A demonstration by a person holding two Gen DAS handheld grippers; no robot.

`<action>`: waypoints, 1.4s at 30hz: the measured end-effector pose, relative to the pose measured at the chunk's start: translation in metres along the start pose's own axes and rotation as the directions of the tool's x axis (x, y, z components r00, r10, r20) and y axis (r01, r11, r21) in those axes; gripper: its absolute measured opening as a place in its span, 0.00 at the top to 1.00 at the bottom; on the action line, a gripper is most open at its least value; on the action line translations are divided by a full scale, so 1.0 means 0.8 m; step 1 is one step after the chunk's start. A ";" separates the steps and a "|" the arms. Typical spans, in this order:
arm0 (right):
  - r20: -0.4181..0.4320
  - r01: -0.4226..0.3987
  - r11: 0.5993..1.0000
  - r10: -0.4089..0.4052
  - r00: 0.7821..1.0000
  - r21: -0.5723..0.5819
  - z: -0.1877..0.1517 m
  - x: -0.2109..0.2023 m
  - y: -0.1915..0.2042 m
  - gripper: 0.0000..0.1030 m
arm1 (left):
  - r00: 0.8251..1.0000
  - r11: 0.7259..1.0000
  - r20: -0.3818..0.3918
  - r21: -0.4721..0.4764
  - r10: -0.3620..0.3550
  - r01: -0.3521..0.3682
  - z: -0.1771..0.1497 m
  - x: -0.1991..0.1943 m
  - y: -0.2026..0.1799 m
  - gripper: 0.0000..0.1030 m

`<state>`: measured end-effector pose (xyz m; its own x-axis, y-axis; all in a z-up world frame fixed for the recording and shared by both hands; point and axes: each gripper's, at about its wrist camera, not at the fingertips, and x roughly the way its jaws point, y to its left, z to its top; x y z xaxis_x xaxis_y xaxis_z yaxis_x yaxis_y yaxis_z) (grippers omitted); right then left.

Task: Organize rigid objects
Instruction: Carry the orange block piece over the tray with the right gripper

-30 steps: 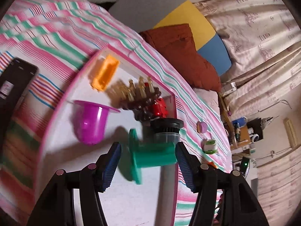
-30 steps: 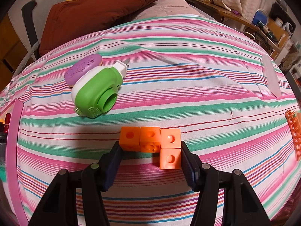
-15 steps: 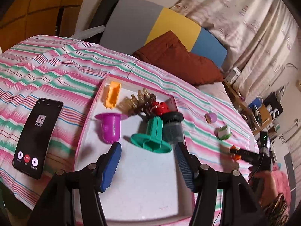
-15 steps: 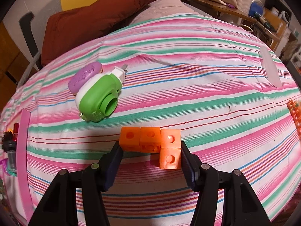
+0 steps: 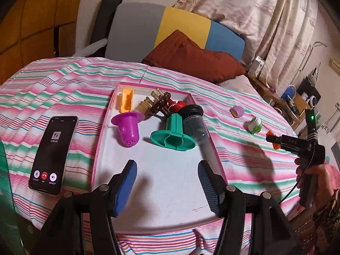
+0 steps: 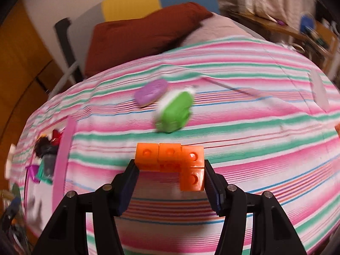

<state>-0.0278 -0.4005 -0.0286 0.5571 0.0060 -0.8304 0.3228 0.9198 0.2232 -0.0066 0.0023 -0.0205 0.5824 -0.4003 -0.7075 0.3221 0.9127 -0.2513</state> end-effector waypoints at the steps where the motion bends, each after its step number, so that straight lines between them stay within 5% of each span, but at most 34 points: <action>1: 0.006 -0.003 1.000 0.003 1.000 -0.021 -0.001 -0.001 0.009 0.42 | 1.000 1.000 0.001 0.000 -0.001 0.001 -0.001 -0.001 0.001 0.41; 12: 0.081 -0.162 0.961 0.184 0.980 -0.223 -0.041 -0.039 0.114 0.42 | 0.999 0.999 0.028 0.041 0.033 -0.034 -0.014 -0.028 0.019 0.41; 20: -0.053 -0.342 0.884 0.344 0.938 -0.319 -0.083 -0.039 0.251 0.42 | 0.995 0.990 0.069 0.119 0.066 -0.074 -0.038 -0.064 0.028 0.41; 31: -0.194 -0.344 0.846 0.288 0.938 -0.407 -0.121 0.022 0.369 0.42 | 0.983 0.990 0.127 0.022 0.135 -0.139 -0.047 -0.110 0.072 0.41; 42: -0.198 -0.337 0.858 0.280 0.939 -0.388 -0.125 0.050 0.415 0.35 | 0.982 0.988 0.125 -0.072 0.143 -0.134 -0.049 -0.116 0.099 0.41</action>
<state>0.0256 -0.0558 -0.0389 0.4624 0.3409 -0.8185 -0.2081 0.9391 0.2735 -0.0645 0.1149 -0.0010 0.7109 -0.2730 -0.6481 0.1863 0.9618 -0.2007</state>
